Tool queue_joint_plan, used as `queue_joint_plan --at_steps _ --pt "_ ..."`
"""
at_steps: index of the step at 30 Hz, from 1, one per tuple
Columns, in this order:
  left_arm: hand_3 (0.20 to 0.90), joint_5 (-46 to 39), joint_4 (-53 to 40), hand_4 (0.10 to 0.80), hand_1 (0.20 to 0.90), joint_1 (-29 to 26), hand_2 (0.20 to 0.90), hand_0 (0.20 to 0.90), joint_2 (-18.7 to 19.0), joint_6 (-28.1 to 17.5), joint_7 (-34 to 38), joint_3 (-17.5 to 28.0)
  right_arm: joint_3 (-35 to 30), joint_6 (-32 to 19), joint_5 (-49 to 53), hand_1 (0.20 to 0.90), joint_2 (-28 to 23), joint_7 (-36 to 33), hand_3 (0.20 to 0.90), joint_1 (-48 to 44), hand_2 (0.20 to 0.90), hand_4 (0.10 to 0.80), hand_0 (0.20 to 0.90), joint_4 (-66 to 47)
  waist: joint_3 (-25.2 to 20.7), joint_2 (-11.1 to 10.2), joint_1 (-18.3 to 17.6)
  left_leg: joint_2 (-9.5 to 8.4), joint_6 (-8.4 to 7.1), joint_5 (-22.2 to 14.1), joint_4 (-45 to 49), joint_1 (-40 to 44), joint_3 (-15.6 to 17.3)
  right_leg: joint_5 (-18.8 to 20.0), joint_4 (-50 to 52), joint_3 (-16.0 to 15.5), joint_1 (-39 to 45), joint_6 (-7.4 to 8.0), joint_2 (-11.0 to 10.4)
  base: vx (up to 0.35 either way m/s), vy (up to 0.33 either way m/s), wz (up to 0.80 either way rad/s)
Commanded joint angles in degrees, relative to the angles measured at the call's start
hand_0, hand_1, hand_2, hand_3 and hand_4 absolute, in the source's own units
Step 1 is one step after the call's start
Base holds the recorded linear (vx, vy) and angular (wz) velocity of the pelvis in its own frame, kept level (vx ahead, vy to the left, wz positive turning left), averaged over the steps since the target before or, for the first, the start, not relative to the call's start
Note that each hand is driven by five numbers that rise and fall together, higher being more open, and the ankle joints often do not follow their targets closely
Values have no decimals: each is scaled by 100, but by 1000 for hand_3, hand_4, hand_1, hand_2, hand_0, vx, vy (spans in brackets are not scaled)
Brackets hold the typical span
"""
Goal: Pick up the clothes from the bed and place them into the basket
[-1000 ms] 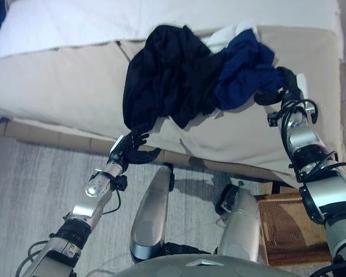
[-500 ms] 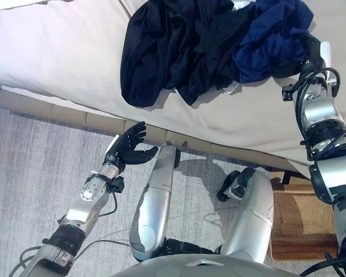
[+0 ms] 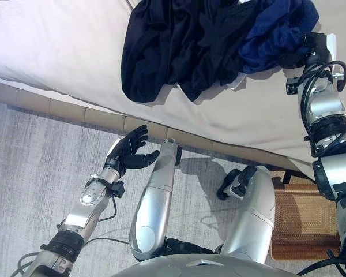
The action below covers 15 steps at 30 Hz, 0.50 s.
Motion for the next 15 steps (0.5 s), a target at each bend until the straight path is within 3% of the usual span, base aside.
queue_joint_plan --at_steps 1,8,14,15 --pt "900 -28 -634 800 900 298 900 900 239 -495 -103 177 -34 -525 -8 300 -441 -168 200 -332 300 100 300 -481 -407 19 145 -516 714 -633 -3 859 721 66 -455 -666 940 -511 679 94 25 -2" --pt "900 27 -529 800 900 413 900 900 217 -453 -156 156 -24 -394 -98 300 -511 -136 200 -131 300 100 300 -431 -719 -129 161 -353 573 -179 -1230 1779 705 413 -1497 -730 1869 -420 632 65 28 -5" --pt "900 189 -507 800 900 437 900 900 140 -345 -76 69 -35 -435 -62 300 -740 19 200 -17 300 100 300 -320 -1112 -256 97 -147 412 314 -2425 2697 757 753 -2810 -956 2943 -454 827 37 51 -6" --pt "900 258 -487 800 900 419 900 900 120 -285 30 36 -29 -463 -28 300 -819 78 200 -15 300 100 300 -356 -1210 -295 68 -122 404 557 -2737 2851 786 979 -3218 -1032 3147 -487 852 -30 90 -25"
